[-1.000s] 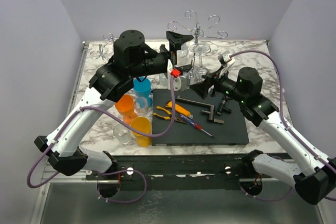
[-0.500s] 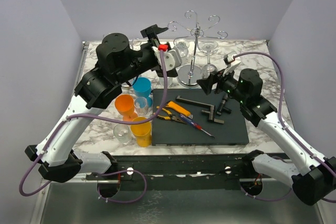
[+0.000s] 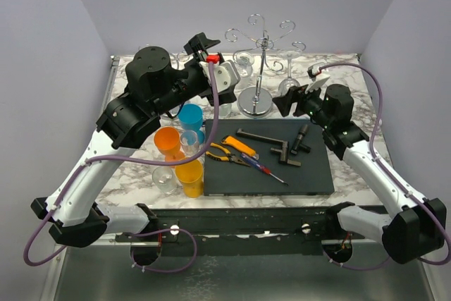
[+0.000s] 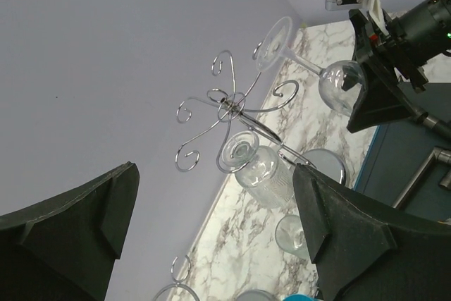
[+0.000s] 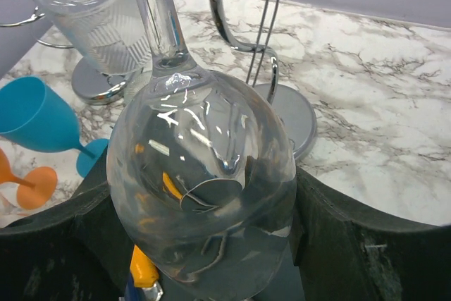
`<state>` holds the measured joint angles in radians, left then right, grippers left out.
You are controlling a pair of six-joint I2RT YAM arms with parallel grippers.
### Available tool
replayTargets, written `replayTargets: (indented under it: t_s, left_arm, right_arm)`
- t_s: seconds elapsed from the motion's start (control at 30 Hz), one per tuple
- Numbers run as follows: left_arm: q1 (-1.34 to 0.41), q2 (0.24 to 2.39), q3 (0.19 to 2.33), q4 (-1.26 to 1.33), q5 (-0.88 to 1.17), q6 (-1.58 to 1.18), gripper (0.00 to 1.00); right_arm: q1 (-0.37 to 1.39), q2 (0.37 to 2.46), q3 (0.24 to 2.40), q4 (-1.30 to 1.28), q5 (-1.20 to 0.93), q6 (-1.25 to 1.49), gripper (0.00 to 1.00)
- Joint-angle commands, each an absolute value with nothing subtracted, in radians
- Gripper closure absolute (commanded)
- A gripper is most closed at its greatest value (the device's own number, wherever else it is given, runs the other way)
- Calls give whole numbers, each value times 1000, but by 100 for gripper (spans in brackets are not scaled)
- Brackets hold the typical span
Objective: Place the wine glass upside down on the wine glass rack
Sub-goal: Turn the wine glass upside down at the wine rack.
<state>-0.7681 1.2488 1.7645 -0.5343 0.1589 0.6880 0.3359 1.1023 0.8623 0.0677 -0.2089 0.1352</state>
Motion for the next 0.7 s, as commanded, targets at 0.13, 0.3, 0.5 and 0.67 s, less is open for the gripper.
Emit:
replayTargets:
  t_s: [0.13, 0.3, 0.5, 0.67]
  left_arm:
    - [-772, 1218, 1746, -557, 128, 658, 1]
    - [-772, 1216, 1748, -559, 127, 663, 1]
    - [-772, 1211, 1737, -559, 129, 675, 1]
    - [-772, 1213, 1735, -560, 129, 678, 1]
  right_arm:
    - [295, 1202, 902, 182, -277, 100, 98]
    - [279, 1258, 932, 221, -314, 105, 98]
    - [275, 1325, 964, 255, -358, 115, 99]
    - [273, 1365, 984, 276, -397, 119, 99]
